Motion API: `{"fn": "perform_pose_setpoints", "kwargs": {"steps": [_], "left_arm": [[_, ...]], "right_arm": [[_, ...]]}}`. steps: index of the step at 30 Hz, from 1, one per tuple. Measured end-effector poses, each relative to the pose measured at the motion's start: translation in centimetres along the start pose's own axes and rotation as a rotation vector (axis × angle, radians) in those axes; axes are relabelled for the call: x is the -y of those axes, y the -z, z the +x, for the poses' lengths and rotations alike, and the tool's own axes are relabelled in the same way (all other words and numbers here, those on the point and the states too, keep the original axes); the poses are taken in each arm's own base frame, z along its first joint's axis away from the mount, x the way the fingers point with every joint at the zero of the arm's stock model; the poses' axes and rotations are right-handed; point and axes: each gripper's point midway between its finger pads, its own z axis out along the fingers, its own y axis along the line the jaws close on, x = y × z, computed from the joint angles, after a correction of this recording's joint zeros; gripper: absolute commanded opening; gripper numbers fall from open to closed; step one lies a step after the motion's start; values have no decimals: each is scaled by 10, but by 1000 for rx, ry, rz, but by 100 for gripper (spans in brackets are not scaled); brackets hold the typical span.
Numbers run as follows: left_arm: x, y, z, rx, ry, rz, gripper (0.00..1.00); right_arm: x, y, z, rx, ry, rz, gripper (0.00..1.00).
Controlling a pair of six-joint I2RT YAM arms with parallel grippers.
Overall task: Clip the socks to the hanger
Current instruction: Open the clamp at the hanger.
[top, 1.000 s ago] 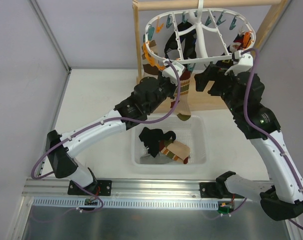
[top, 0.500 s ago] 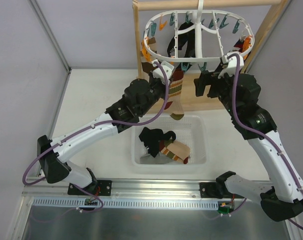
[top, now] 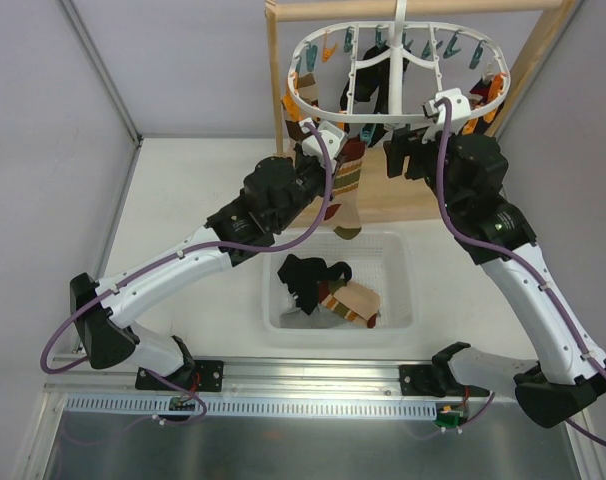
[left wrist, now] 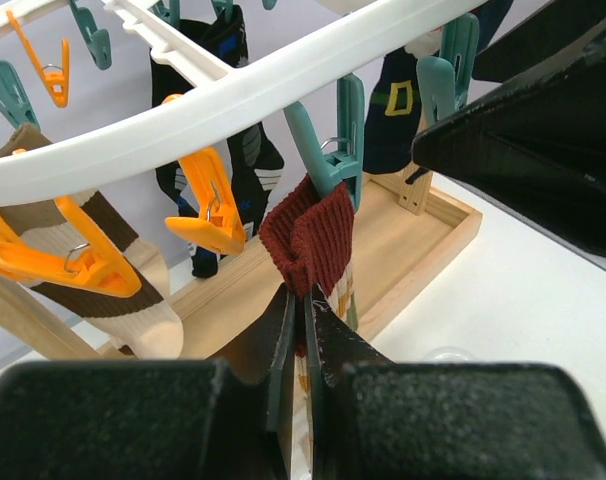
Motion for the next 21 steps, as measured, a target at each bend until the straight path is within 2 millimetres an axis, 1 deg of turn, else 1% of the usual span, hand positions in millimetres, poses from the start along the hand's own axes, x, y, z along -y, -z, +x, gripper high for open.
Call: {"fn": "perform_pose_setpoints", "kwargs": {"steps": [8,12,16,17,18,21], "left_arm": [[1,0,1,-3,1,6,1],[-1,0,1,-4,1,2,0],[-4,-1,2,-5,1,-3,0],[-4,-1,2,-5,1,-2,0],[-4,-1,2,-6,1,-3,0],[-6,-1,5,-10,1,-5,0]], "right_arm": [[0,-2,-13,50,0,2,71],[0,-6,-14,59,-2,3,63],[-1,-12,-10,47,3,8,57],[-1,-14,-8,43,6,10,55],[-1,-15,-7,39,10,10,49],[0,-18,-5,33,18,13,43]]}}
